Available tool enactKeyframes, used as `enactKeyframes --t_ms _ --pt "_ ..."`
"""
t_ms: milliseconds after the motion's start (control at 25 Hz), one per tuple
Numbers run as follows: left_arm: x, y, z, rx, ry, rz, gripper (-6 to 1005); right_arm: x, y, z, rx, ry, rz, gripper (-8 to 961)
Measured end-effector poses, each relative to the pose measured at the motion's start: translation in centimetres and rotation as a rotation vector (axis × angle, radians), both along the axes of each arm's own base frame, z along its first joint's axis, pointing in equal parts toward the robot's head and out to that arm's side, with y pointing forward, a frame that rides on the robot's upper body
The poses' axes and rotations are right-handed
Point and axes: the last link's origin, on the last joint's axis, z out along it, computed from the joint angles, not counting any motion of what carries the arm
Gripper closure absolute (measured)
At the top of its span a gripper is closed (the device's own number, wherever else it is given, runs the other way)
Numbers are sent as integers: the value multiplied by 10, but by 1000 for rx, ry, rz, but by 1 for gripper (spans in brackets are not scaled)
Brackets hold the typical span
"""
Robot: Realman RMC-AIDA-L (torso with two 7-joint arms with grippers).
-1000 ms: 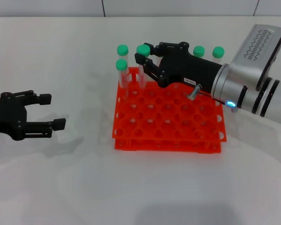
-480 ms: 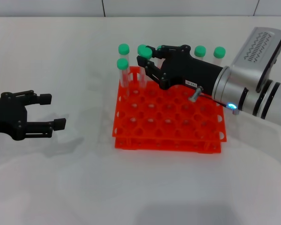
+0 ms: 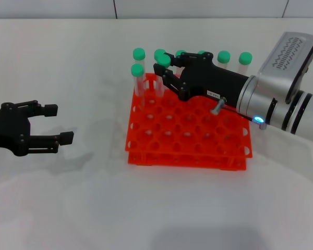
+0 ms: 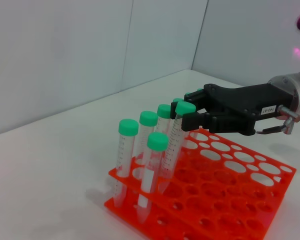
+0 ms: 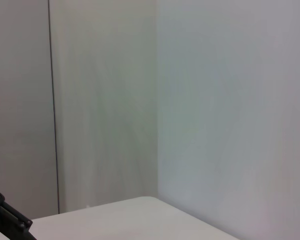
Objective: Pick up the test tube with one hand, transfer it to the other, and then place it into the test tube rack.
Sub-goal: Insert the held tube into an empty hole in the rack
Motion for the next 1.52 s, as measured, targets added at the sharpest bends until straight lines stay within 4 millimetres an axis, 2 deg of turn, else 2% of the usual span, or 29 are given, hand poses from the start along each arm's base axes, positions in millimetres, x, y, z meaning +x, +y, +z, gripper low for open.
enactKeyframes --t_ms 1520 --pt "1 3 -1 -12 17 -2 131 -9 4 -5 -21 -15 -3 690"
